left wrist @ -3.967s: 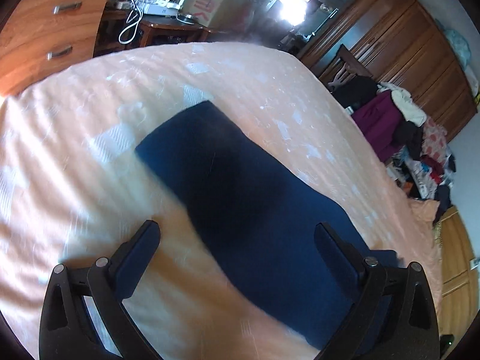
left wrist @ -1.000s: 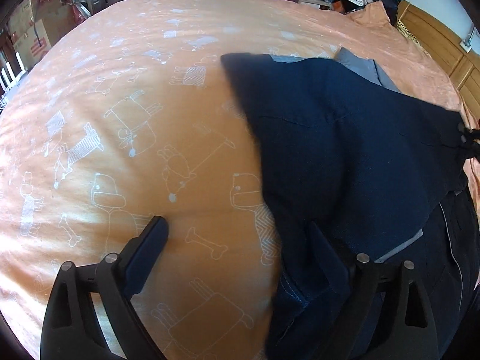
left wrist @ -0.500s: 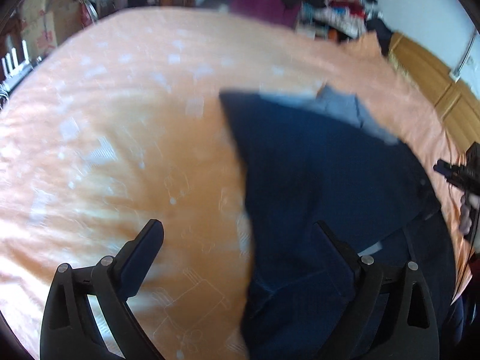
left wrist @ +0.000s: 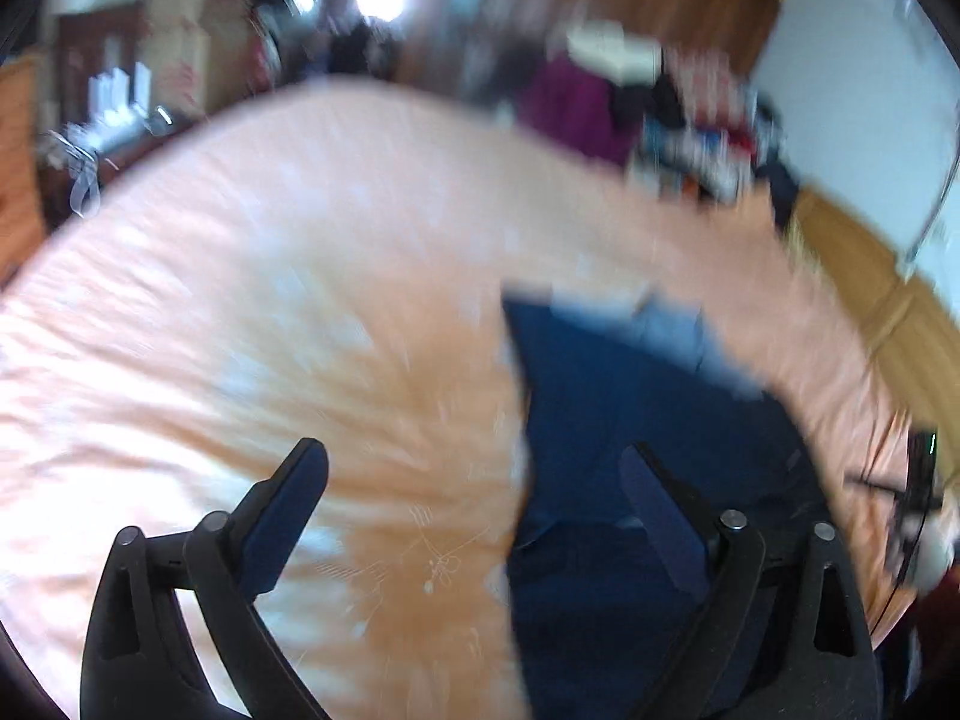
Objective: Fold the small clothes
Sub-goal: 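Release the folded side with the right tool and lift away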
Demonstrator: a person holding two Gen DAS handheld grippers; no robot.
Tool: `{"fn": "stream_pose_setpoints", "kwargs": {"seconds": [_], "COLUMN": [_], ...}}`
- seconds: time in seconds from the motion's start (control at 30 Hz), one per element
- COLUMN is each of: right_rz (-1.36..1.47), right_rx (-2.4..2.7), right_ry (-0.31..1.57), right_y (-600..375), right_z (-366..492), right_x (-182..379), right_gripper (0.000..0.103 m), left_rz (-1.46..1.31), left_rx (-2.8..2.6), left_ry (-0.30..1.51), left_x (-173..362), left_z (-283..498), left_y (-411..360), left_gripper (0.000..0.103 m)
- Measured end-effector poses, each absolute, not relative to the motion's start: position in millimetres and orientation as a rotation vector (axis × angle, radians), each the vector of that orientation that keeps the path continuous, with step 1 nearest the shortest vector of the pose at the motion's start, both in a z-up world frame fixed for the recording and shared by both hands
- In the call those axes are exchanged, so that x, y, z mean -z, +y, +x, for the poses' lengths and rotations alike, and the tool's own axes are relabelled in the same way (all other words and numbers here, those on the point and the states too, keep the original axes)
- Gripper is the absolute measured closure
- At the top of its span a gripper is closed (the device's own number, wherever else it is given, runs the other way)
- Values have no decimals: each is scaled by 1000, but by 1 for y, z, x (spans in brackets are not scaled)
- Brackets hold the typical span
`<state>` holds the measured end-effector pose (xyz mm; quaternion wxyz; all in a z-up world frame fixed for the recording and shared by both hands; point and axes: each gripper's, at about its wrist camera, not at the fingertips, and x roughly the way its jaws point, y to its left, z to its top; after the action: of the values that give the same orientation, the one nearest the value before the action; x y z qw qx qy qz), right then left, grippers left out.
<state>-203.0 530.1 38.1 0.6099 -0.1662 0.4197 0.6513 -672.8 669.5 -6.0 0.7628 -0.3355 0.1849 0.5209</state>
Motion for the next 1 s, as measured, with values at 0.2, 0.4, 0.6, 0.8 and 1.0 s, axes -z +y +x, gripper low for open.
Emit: {"fn": "stream_pose_setpoints", "kwargs": {"seconds": [0.2,0.4,0.6,0.8,1.0], "right_rz": [-208,-253,-155,-12,-239], "right_rx": [-1618,-1728,-1795,-1717,-1649], "right_ry": [795,786,650,277,442], "right_y": [459,433,399,332,337], "right_z": [-243,-303,-319,-333,-337], "right_x": [-118,-121,-178,-250,-188], "right_gripper": [24,21,21,0,0], "left_rz": [-573,-469,-220,-261,-275], "left_rx": [-1015,-831,-885,-700,-862], "left_ry": [34,-81,-343,-491,-67], "left_x": [-134,-210,-269,-308,-265], "left_z": [-677,-654,-661,-689,-652], "left_y": [561,478,398,394,427], "left_gripper": [0,0,0,0,0]}}
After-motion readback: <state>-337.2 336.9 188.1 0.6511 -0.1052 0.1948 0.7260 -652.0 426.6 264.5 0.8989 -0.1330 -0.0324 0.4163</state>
